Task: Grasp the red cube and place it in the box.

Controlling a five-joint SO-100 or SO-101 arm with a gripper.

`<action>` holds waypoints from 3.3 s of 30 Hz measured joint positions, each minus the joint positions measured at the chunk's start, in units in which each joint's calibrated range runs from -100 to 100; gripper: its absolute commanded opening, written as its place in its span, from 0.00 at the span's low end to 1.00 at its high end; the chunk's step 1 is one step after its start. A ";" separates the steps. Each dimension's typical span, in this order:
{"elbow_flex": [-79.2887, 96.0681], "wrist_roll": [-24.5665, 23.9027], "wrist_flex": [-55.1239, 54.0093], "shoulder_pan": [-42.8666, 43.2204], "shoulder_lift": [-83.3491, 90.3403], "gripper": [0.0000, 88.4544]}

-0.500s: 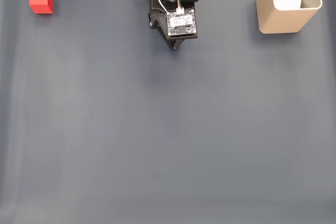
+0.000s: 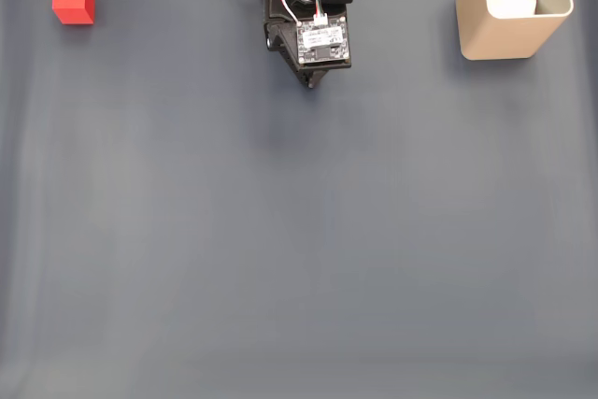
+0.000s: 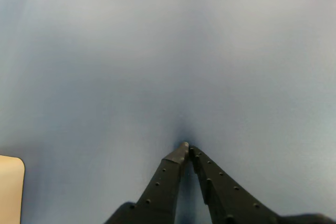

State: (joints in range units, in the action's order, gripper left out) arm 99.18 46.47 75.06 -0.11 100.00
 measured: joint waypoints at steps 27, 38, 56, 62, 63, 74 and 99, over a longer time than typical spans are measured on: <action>0.00 0.29 0.00 0.00 0.00 0.01; 0.00 0.20 0.00 0.08 0.00 0.00; -0.18 -2.59 -14.05 0.30 -0.71 0.00; -4.01 -3.17 -18.93 0.30 -2.85 0.00; -5.01 -3.22 -19.33 0.30 -3.66 0.00; -23.41 -3.27 -19.98 -0.15 -17.21 0.00; -57.83 -0.63 -15.76 -28.86 -45.30 0.00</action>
State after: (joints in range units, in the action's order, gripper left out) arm 41.35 45.84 59.30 -28.97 54.70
